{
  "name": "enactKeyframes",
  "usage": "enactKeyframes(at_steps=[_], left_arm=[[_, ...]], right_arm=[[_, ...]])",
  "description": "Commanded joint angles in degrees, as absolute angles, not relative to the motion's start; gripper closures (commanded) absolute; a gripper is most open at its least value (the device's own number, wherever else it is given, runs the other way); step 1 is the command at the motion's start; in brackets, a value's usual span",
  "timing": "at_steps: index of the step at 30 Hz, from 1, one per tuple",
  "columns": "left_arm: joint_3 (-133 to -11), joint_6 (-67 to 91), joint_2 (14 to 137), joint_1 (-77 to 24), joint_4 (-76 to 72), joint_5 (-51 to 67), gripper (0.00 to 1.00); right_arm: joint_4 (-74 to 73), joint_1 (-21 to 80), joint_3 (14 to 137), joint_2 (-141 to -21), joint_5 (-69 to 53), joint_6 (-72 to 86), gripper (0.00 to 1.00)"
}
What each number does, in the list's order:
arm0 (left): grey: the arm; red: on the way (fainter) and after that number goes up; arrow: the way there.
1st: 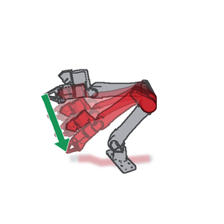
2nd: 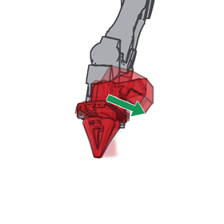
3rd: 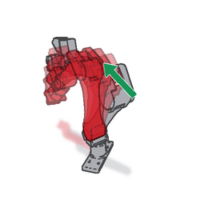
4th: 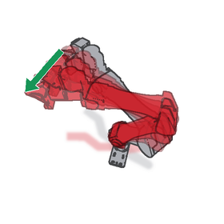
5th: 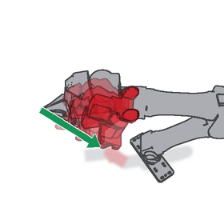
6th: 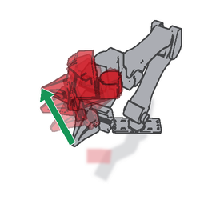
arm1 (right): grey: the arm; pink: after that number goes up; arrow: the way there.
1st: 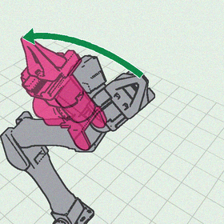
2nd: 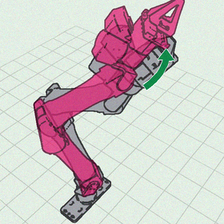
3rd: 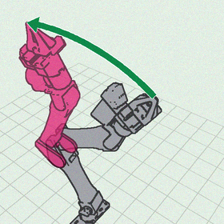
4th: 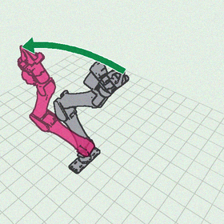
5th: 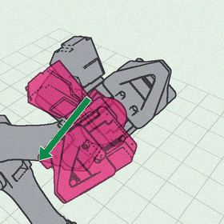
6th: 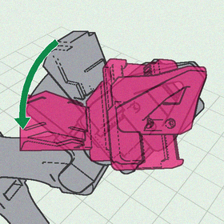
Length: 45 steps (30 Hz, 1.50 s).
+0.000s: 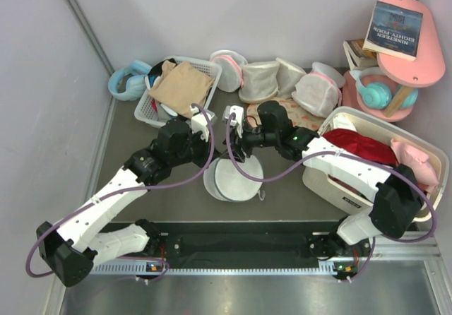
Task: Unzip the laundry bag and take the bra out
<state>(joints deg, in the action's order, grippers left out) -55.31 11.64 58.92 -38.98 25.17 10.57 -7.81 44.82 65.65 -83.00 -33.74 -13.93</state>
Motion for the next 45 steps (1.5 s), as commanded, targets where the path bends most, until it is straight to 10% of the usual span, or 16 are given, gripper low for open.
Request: enactKeyframes(at_steps=[1, 10, 32, 45], left_arm=[[-57.8, 10.8, 58.7, -38.7, 23.2, 10.9, 1.00], [-56.9, 12.4, 57.9, -37.9, 22.2, 5.8, 1.00], [-49.4, 27.4, 55.3, -31.3, 24.8, -11.9, 1.00], [-49.8, 20.3, 59.3, -31.3, 16.8, 3.3, 1.00]], right_arm=[[-10.6, 44.6, 68.5, -84.4, -39.9, -15.3, 0.62], [-15.0, 44.5, 66.8, -84.5, -37.6, -12.7, 1.00], [-6.3, 43.5, 48.6, -64.8, -11.4, 6.3, 1.00], [-9.7, 43.6, 50.0, -63.8, -12.4, 5.8, 1.00]])
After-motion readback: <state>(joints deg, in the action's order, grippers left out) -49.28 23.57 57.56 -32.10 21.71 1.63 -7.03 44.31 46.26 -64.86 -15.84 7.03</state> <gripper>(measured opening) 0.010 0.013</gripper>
